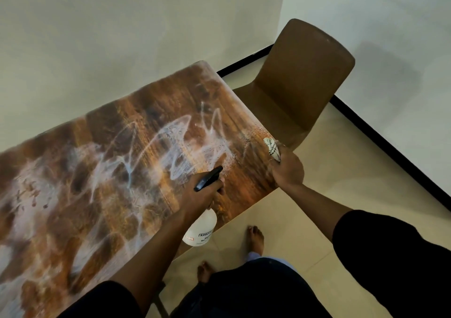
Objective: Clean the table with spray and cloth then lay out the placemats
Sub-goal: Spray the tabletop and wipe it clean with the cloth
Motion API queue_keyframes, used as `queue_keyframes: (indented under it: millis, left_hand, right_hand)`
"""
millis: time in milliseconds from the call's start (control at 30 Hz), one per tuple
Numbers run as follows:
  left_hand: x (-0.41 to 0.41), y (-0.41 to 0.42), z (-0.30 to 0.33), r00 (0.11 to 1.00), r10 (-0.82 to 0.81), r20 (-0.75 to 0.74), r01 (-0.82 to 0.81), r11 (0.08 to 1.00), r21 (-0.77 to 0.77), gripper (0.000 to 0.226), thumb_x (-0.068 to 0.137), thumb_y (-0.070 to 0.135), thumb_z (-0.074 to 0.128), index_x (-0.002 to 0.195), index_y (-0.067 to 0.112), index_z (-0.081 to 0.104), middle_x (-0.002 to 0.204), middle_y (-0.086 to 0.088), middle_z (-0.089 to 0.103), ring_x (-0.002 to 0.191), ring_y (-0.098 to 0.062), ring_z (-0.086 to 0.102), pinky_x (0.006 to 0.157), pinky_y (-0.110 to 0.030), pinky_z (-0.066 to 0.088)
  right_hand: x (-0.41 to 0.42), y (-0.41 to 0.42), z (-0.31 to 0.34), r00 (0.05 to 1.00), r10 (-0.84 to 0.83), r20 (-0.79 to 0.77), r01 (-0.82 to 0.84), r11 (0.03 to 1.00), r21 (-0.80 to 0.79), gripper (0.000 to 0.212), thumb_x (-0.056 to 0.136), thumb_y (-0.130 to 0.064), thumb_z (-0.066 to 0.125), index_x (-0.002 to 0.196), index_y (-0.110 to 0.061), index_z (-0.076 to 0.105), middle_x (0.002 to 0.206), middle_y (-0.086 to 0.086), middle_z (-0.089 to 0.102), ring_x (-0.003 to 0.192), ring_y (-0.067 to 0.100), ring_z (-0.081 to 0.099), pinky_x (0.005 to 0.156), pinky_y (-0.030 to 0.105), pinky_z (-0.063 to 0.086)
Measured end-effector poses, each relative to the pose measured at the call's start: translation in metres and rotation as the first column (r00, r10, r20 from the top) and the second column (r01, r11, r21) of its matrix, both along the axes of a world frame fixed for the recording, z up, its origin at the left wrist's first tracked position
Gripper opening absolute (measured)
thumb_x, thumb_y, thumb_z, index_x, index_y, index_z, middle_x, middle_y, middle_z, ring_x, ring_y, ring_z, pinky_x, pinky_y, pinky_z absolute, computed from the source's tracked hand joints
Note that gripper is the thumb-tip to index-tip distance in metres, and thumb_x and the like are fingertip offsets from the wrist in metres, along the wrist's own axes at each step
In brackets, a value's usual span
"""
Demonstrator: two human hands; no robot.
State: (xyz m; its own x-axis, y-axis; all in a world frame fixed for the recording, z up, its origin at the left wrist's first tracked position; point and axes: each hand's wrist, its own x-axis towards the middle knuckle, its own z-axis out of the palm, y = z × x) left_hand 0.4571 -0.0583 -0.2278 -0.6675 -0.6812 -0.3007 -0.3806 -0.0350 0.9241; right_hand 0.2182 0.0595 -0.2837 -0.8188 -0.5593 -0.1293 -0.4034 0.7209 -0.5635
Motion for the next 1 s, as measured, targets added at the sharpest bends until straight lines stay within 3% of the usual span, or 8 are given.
queue_keyframes:
  millis: [100,233,367,500,600,767,867,1000]
  left_hand:
    - [-0.011,0.000,-0.009,1.000,0.017,-0.018,-0.018,0.999,-0.039,0.025,0.106,0.006,0.062,0.100,0.027,0.073,0.079,-0.017,0.075,0.039,-0.013,0.051,0.044,-0.026,0.045]
    - [-0.019,0.003,-0.017,0.997,0.074,0.011,-0.074,0.996,-0.043,0.016,0.106,0.011,0.063,0.098,0.005,0.076,0.078,-0.014,0.076,0.042,-0.018,0.052,0.044,-0.028,0.046]
    - [-0.023,0.005,-0.019,0.991,0.129,0.030,-0.130,0.992,0.009,0.016,0.099,0.029,0.065,0.099,0.019,0.077,0.079,-0.015,0.076,0.042,-0.018,0.052,0.044,-0.028,0.045]
    - [-0.024,0.004,-0.028,0.974,0.201,0.105,-0.209,0.976,0.066,0.033,0.092,0.032,0.068,0.106,0.003,0.074,0.082,-0.017,0.076,0.042,-0.016,0.051,0.049,-0.030,0.043]
    - [-0.029,0.004,-0.029,0.969,0.223,0.105,-0.231,0.970,0.080,0.035,0.091,0.033,0.068,0.113,0.007,0.074,0.084,-0.018,0.077,0.043,-0.015,0.052,0.047,-0.029,0.044]
    - [-0.037,0.004,-0.026,0.985,0.168,0.046,-0.169,0.985,0.028,0.013,0.098,0.027,0.065,0.103,0.032,0.077,0.082,-0.016,0.076,0.045,-0.013,0.054,0.046,-0.029,0.046]
    - [-0.043,0.003,-0.028,0.985,0.164,0.055,-0.165,0.986,0.013,0.017,0.099,0.027,0.065,0.096,0.036,0.079,0.082,-0.013,0.076,0.046,-0.017,0.053,0.047,-0.029,0.046]
    - [-0.051,0.006,-0.025,0.987,0.155,0.035,-0.156,0.987,0.025,0.031,0.104,0.019,0.064,0.095,0.047,0.075,0.080,-0.014,0.075,0.045,-0.016,0.051,0.045,-0.029,0.045]
  right_hand:
    - [-0.009,0.000,-0.033,0.968,0.243,-0.058,-0.229,0.956,0.183,0.059,0.093,-0.021,0.065,0.149,-0.018,0.049,0.149,0.012,0.054,0.134,0.036,0.051,0.108,0.050,0.046]
    - [0.020,0.006,-0.068,0.858,0.512,0.049,-0.495,0.796,0.349,0.073,0.099,-0.032,0.055,0.163,-0.020,0.022,0.172,0.012,0.011,0.157,0.038,0.007,0.126,0.055,0.015]
    - [0.057,0.008,-0.083,0.771,0.634,0.054,-0.611,0.714,0.343,0.083,0.102,-0.049,0.043,0.165,-0.023,-0.006,0.169,0.012,-0.022,0.154,0.037,-0.025,0.126,0.052,-0.009]
    - [0.083,0.017,-0.097,0.581,0.814,-0.003,-0.777,0.556,0.295,0.082,0.097,-0.054,0.040,0.164,-0.031,0.000,0.171,0.014,-0.016,0.155,0.037,-0.023,0.126,0.056,-0.003]
    - [0.080,0.032,-0.101,0.496,0.866,-0.061,-0.818,0.489,0.301,0.081,0.098,-0.056,0.036,0.164,-0.031,-0.003,0.171,0.012,-0.014,0.156,0.035,-0.020,0.126,0.054,-0.008]
    - [0.038,0.045,-0.100,0.579,0.815,-0.026,-0.771,0.558,0.307,0.071,0.106,-0.061,0.022,0.163,-0.034,-0.009,0.170,0.011,-0.018,0.155,0.033,-0.024,0.126,0.054,-0.005]
    - [-0.008,0.051,-0.103,0.714,0.699,-0.049,-0.633,0.674,0.380,0.073,0.104,-0.063,0.022,0.165,-0.031,-0.003,0.169,0.012,-0.019,0.155,0.036,-0.021,0.126,0.057,0.004]
    - [-0.058,0.055,-0.104,0.814,0.575,-0.084,-0.486,0.753,0.442,0.075,0.101,-0.065,0.018,0.165,-0.031,0.000,0.172,0.012,-0.010,0.158,0.034,-0.011,0.128,0.051,0.003]
